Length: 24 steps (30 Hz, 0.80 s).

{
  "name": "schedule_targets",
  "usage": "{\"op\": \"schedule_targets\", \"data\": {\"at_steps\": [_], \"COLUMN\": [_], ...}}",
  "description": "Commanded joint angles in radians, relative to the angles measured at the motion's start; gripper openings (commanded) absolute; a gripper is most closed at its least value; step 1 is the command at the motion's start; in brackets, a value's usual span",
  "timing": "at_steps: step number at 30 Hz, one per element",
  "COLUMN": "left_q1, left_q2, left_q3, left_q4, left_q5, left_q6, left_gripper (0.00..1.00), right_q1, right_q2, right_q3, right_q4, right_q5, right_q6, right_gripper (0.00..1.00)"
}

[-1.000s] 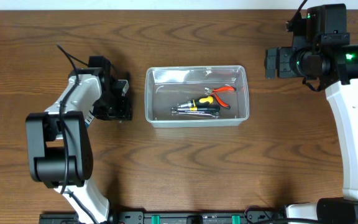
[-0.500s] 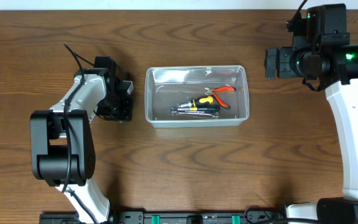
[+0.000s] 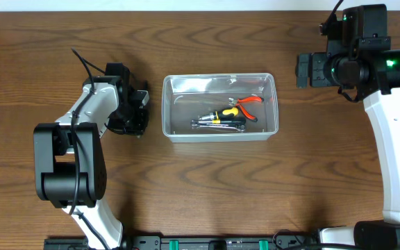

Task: Pack container
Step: 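Lower the left gripper and close it on the screwdriver shaft, then carry the screwdriver into the container and open the left gripper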

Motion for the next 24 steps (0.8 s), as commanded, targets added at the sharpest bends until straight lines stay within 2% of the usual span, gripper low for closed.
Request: {"op": "schedule_targets", "data": {"at_steps": [1, 16, 24], "left_q1": [0.000, -0.015, -0.142], "left_q2": [-0.007, -0.290, -0.443], "left_q3": [0.035, 0.181, 0.181], "left_q4": [-0.021, -0.069, -0.070], "left_q5": [-0.009, -0.008, -0.008], "left_q6": [0.006, 0.007, 0.032], "left_gripper": [0.06, 0.05, 0.06], "right_q1": [-0.002, -0.002, -0.002], "right_q2": [0.004, 0.004, 0.004], "right_q3": [0.003, 0.003, 0.003], "right_q4": [0.000, 0.000, 0.000], "right_q5": [0.000, 0.000, 0.000], "right_q6": [0.013, 0.013, 0.013], "right_gripper": [0.99, 0.99, 0.99]}}
